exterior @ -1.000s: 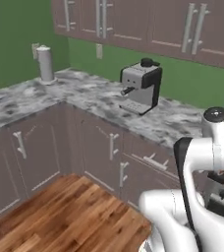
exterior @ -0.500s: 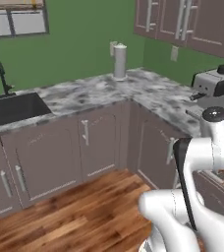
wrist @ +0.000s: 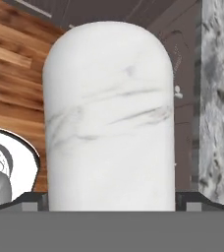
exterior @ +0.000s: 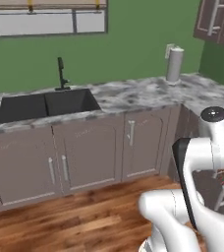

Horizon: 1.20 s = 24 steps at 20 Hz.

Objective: Restock the sink supplies by placing the sponge and soap dispenser on the counter and next to the sink. Make sure the soap dispenser is upright.

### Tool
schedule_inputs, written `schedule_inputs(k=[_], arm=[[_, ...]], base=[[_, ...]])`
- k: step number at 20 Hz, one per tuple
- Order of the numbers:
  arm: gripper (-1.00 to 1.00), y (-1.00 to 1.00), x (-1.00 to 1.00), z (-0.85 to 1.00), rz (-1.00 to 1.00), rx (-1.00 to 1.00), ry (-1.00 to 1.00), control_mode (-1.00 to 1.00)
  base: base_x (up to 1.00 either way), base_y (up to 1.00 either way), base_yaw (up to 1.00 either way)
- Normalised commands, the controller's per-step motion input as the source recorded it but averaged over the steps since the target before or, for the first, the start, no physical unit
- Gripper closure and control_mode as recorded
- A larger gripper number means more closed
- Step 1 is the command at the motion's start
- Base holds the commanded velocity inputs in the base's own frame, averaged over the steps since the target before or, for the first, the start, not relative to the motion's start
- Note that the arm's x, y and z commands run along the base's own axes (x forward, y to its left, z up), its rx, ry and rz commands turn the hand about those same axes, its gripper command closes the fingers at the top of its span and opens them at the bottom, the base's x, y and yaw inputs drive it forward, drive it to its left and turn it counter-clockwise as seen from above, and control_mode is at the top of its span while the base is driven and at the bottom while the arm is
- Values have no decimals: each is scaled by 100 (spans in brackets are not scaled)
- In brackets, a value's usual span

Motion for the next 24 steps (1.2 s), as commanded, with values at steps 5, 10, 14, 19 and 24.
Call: schedule_inputs(k=[5,10,14,19,24], arm=[[100,0,0,0,0,0,0,100],[100,0,0,0,0,0,0,100],[100,0,0,0,0,0,0,100],[100,0,0,0,0,0,0,100],[100,0,0,0,0,0,0,100]], base=[[100,48,13],[100,40,1],[100,45,3],[93,3,5],[59,-8,10]])
